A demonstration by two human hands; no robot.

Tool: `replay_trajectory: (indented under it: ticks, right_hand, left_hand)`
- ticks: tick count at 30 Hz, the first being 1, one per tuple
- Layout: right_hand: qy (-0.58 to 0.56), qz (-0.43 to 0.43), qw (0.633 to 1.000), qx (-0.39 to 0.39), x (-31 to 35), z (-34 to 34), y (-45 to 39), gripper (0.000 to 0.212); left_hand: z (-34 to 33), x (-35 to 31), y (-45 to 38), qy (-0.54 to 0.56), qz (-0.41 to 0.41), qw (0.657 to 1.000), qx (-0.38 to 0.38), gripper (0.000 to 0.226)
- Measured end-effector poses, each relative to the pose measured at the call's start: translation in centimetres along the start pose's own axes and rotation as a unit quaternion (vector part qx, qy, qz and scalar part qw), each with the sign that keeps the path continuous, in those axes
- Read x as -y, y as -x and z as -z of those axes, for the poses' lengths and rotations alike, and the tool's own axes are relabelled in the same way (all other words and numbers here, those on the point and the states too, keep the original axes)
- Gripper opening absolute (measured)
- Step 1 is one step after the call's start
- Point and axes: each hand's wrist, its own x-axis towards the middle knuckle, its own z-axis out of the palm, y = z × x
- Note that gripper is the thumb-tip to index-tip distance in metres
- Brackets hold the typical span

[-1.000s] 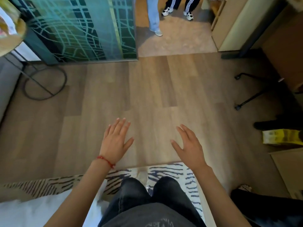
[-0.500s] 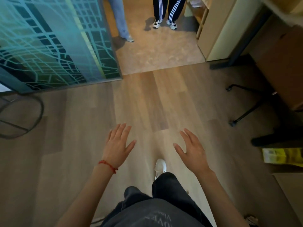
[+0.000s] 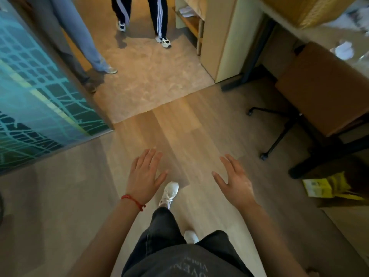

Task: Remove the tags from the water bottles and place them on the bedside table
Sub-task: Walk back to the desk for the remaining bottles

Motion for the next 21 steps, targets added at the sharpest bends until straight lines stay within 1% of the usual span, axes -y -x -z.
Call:
replay_trajectory:
  ticks: [5, 10, 15, 18, 21]
  right_hand:
    - [-0.011, -0.076, 0.996, -0.046, 0.8, 0.4, -5.8, 0.055]
    - [-0.03, -0.164, 0.979, -0.118, 1.5, 1.5, -10.1, 0.054]
    - [-0.04, -0.251, 0.951, -0.175, 0.3, 2.8, -11.5, 0.054]
    - [-0.04, -0.296, 0.931, -0.211, -1.2, 3.8, -11.4, 0.053]
    - [-0.039, -0.337, 0.91, -0.238, -3.3, 4.9, -11.2, 0.053]
  left_hand:
    - [1.5, 1.3, -10.1, -0.003, -0.082, 0.996, 0.037, 0.065]
    - [3.2, 0.9, -19.3, -0.004, -0.176, 0.983, 0.058, 0.07]
    - [3.1, -2.4, -26.2, -0.017, -0.282, 0.957, 0.072, 0.065]
    - [2.1, -5.4, -29.1, -0.014, -0.334, 0.94, 0.072, 0.056]
    - [0.8, -8.7, -31.5, -0.007, -0.381, 0.922, 0.071, 0.053]
